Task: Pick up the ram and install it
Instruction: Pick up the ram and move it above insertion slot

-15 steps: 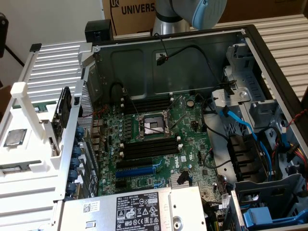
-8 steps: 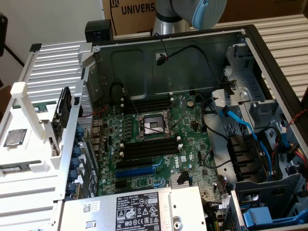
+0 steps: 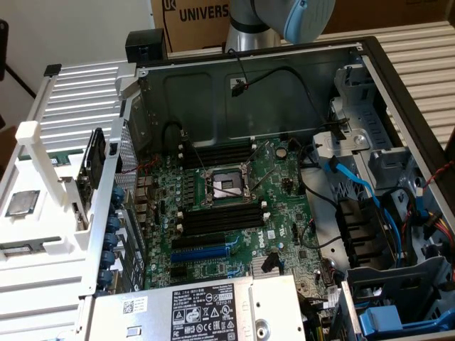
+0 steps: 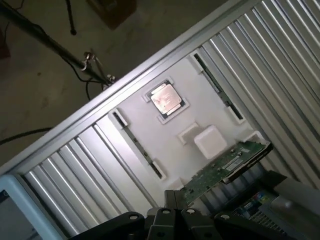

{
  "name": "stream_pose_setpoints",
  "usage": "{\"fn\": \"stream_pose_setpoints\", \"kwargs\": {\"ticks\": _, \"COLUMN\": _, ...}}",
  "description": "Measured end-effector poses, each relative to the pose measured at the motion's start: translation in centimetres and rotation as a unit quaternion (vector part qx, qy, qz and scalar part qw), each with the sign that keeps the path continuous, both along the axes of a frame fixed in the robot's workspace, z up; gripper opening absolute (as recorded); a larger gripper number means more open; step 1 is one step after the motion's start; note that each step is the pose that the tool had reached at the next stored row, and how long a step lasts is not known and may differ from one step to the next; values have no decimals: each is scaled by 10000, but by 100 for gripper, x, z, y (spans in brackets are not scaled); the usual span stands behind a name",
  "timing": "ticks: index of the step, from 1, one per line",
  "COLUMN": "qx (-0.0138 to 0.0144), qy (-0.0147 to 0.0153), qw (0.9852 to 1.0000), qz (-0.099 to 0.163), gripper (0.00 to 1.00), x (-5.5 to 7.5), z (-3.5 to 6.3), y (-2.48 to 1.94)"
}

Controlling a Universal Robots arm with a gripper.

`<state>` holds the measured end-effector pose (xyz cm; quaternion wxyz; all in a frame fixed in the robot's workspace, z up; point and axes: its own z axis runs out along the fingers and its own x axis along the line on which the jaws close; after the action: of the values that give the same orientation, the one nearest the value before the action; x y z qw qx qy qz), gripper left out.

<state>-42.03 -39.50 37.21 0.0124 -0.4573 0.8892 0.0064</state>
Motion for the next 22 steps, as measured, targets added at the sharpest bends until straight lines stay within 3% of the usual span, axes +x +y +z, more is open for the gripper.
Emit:
{"fn": "stream_pose_setpoints", "kwargs": {"ticks": 5, "qx": 0, "qy": 0, "qw": 9990, "qz": 452, "gripper": 10, "x": 0, "z": -1, "y": 0}}
{"fn": "stream_pose_setpoints", "kwargs": {"ticks": 11, "qx": 0, "qy": 0, "qw": 9950, "qz": 998, "gripper": 10, "x": 0, "z": -3, "y": 0}}
{"fn": "stream_pose_setpoints", "kwargs": {"ticks": 16, "qx": 0, "qy": 0, "qw": 9894, "qz": 1455, "gripper": 10, "x": 0, "z": -7, "y": 1}}
{"fn": "stream_pose_setpoints", "kwargs": {"ticks": 22, "qx": 0, "qy": 0, "qw": 9799, "qz": 1994, "gripper": 10, "x": 0, "z": -13, "y": 2}}
